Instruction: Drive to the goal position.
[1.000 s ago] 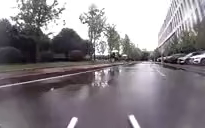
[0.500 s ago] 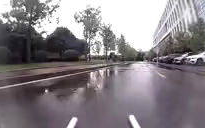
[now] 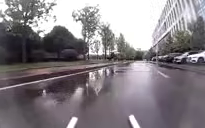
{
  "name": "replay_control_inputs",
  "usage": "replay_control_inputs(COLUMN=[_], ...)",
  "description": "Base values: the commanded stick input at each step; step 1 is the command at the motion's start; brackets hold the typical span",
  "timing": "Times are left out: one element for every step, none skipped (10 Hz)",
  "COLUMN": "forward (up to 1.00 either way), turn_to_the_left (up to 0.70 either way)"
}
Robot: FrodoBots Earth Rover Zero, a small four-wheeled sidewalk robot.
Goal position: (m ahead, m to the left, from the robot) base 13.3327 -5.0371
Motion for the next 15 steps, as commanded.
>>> replay_control_inputs(forward=[0.70,0.70,0.70,0.70,0.70,0.70,0.70,0.70,0.70,0.70,0.70,0.70,0.70,0.70,0.70], turn_to_the_left=[-0.12,-0.14,-0.14,-0.14,-0.14,-0.14,-0.14,-0.09,-0.03,-0.01,0.00,0.00,0.00,0.00,0.00])
